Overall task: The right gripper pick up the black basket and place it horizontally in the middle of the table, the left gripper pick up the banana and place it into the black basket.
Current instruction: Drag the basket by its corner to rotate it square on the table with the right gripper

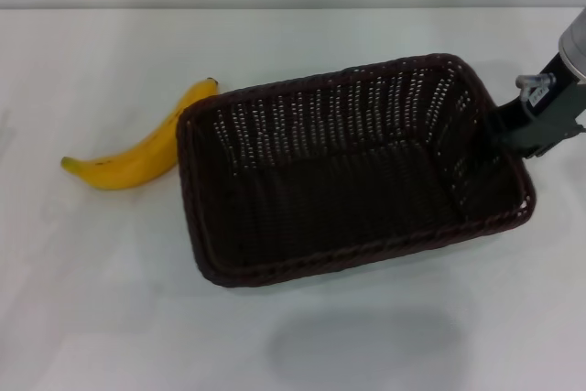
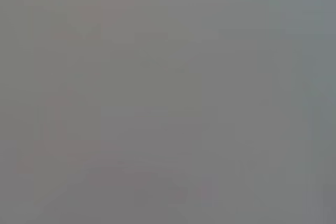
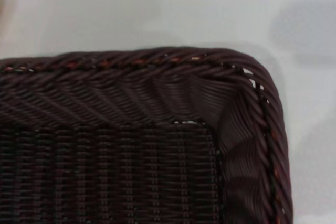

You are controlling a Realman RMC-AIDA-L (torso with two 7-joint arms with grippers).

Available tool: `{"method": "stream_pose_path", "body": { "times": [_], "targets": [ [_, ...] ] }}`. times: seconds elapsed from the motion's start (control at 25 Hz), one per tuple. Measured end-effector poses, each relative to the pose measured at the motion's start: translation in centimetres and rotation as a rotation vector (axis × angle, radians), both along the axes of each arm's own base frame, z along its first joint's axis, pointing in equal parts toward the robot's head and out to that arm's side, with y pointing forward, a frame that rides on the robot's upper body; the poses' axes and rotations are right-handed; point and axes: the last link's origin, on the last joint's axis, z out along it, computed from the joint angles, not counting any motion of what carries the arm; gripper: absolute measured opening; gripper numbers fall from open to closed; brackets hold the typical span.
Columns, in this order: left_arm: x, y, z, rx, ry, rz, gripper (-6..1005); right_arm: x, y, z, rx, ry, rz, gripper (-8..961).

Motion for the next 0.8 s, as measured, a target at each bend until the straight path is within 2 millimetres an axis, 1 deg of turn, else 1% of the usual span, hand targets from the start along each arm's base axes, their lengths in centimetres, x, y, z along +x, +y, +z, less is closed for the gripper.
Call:
{"method": "stream_pose_path", "body": {
  "times": [0.24,0.28,0.52,0.64,0.8],
  "targets": [
    [-0.2,-0.3,-0.1,0.005,-0.007,0.009,844,0.4,-0.7,-0.1,-0.021,0.028,-0.033,408],
    [-0.2,-0.4,-0.1,0.006,-0.008,0.012,844,0.6,-1.0,0.1,-0.018,0.035,-0.032,408],
    [-0.3,-0.5,-0.1,0.011,-0.012,0.016,843,0.8,-1.5,1.3,0.022,0.064,-0.018,410],
    [-0.7,-0.7,-0.1,0.012,-0.019,0.035,843,1.2,-2.0,2.2,0.049,0.084,-0.005,411],
    [-1.4,-0.9,-0.1,0.007,-0.042,0.075,842,1.6,-3.0,4.4,0.105,0.145,0.039,412]
  ]
}}
